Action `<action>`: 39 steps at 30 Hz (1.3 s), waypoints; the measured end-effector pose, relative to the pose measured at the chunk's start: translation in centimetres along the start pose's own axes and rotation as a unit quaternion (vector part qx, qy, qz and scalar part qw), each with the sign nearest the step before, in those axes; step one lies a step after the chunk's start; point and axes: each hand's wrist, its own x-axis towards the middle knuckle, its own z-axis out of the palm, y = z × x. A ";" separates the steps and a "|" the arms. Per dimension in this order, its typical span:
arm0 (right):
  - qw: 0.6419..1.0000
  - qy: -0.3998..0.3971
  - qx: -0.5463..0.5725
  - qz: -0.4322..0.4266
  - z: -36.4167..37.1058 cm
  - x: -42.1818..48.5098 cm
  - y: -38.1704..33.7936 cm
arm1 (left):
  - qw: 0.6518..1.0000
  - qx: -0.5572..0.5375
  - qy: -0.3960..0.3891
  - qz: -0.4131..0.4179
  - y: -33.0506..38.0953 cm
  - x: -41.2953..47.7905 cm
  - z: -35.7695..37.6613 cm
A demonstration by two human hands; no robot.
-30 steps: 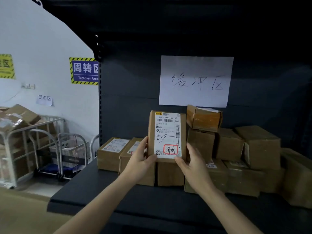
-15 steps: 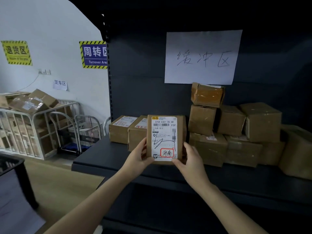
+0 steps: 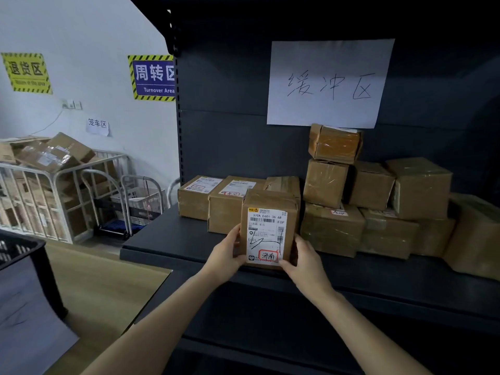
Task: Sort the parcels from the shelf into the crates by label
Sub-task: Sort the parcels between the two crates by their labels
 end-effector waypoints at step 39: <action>0.991 0.124 0.009 0.054 -17.9 13.0 0.6 | 0.996 -0.043 -0.030 0.067 17.9 17.4 0.6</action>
